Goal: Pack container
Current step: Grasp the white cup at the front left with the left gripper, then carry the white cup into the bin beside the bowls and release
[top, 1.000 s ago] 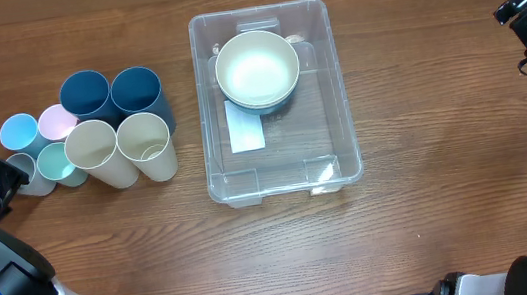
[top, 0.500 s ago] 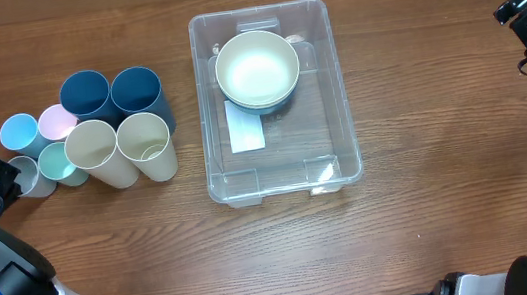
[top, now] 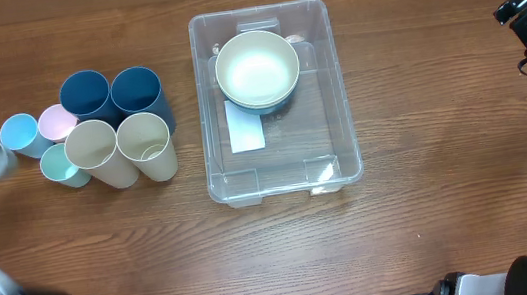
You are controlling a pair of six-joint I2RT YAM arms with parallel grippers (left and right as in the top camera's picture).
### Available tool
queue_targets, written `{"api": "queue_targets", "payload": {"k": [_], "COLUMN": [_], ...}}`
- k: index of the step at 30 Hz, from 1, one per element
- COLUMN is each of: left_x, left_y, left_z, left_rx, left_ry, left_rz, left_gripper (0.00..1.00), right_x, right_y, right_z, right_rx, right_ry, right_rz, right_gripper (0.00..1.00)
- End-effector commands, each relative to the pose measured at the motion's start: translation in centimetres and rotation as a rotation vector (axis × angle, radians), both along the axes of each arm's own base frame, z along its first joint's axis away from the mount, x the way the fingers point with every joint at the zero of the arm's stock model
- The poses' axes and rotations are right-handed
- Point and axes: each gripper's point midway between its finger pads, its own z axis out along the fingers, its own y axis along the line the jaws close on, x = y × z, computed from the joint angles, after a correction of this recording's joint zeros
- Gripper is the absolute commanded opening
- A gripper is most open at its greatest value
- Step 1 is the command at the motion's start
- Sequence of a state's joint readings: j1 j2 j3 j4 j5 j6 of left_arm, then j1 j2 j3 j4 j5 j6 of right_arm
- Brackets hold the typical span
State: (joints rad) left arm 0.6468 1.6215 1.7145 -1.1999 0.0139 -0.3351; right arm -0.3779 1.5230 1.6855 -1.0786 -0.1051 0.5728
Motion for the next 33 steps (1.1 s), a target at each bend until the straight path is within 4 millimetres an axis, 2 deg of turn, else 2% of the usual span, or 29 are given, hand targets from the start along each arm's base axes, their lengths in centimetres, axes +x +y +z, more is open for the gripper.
{"api": "queue_targets", "payload": {"k": [1, 3, 5, 6, 8, 12, 14, 17, 19, 20, 22, 24, 27, 30, 33], "left_x": [-0.3, -0.6, -0.7, -0.7, -0.5, 1.1, 2.7, 5.3, 6.4, 7.2, 8.1, 8.7, 9.4, 9.8, 10.1], "left_y": [-6.7, -11.5, -16.5, -19.8, -25.0, -35.2, -39.7, -45.4, -47.9, -49.6, -51.3, -52.2, -52.5, -52.7, -52.6], "left_z": [10.9, 14.3, 16.0, 16.3, 15.9, 12.4, 9.5, 4.3, 1.3, -1.2, -4.8, -8.2, -12.0, -14.3, -15.2], "left_rx": [0.15, 0.203, 0.227, 0.216, 0.192, 0.161, 0.151, 0.137, 0.125, 0.127, 0.115, 0.099, 0.083, 0.067, 0.079], "left_ry": [-0.273, -0.376, -0.436, -0.455, -0.459, -0.383, -0.325, -0.244, -0.204, -0.17, -0.115, -0.054, 0.014, 0.05, 0.064], "left_rz": [-0.177, -0.323, -0.501, -0.617, -0.812, -1.197, -1.333, -1.461, -1.502, -1.528, -1.549, -1.548, -1.52, -1.502, -1.494], "left_gripper": [0.04, 0.04, 0.04, 0.04, 0.04, 0.04, 0.04, 0.04, 0.04, 0.04, 0.04, 0.04, 0.04, 0.04, 0.08], "right_x": [-0.2, -0.2, -0.2, -0.2, -0.2, -0.2, -0.2, -0.2, -0.2, -0.2, -0.2, -0.2, -0.2, -0.2, -0.2], "right_y": [0.1, 0.1, 0.1, 0.1, 0.1, 0.1, 0.1, 0.1, 0.1, 0.1, 0.1, 0.1, 0.1, 0.1, 0.1], "right_z": [0.8, 0.8, 0.8, 0.8, 0.8, 0.8, 0.8, 0.8, 0.8, 0.8, 0.8, 0.8, 0.8, 0.8, 0.8], "right_rx": [-0.004, -0.004, -0.004, -0.004, -0.004, -0.004, -0.004, -0.004, -0.004, -0.004, -0.004, -0.004, -0.004, -0.005, -0.004], "right_ry": [-0.021, -0.021, -0.021, -0.021, -0.021, -0.021, -0.021, -0.021, -0.021, -0.021, -0.021, -0.021, -0.021, -0.021, -0.021], "right_rz": [-0.002, -0.002, -0.002, -0.002, -0.002, -0.002, -0.002, -0.002, -0.002, -0.002, -0.002, -0.002, -0.002, -0.002, -0.002], "right_gripper": [1.0, 1.0, 1.0, 1.0, 1.0, 1.0, 1.0, 1.0, 1.0, 1.0, 1.0, 1.0, 1.0, 1.0, 1.0]}}
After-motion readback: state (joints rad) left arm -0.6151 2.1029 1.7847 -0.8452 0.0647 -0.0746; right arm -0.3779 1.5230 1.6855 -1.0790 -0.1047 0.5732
